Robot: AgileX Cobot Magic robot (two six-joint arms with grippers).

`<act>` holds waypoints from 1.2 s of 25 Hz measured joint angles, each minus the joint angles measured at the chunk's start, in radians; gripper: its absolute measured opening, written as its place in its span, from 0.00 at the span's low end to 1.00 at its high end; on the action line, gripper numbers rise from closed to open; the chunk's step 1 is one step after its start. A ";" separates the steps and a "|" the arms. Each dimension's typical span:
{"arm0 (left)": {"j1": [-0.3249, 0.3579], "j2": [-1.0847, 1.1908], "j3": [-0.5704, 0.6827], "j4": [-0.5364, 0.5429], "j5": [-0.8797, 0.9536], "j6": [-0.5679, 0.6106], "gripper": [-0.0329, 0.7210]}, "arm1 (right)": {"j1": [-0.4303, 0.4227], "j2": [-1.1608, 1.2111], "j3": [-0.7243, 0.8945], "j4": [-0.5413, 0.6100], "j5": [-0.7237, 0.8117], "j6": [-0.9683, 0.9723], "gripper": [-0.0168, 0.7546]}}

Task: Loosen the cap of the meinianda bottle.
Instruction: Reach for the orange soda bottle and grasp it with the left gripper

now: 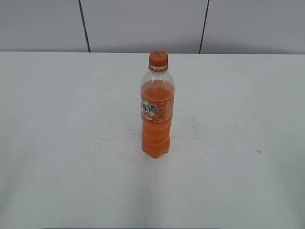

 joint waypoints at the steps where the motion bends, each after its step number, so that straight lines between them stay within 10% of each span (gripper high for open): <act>1: 0.000 0.000 0.000 0.000 0.000 0.000 0.73 | 0.000 0.000 0.000 0.000 0.000 0.000 0.61; 30: -0.149 0.000 0.000 0.000 0.000 0.000 0.71 | 0.000 0.000 0.000 0.000 0.000 0.000 0.61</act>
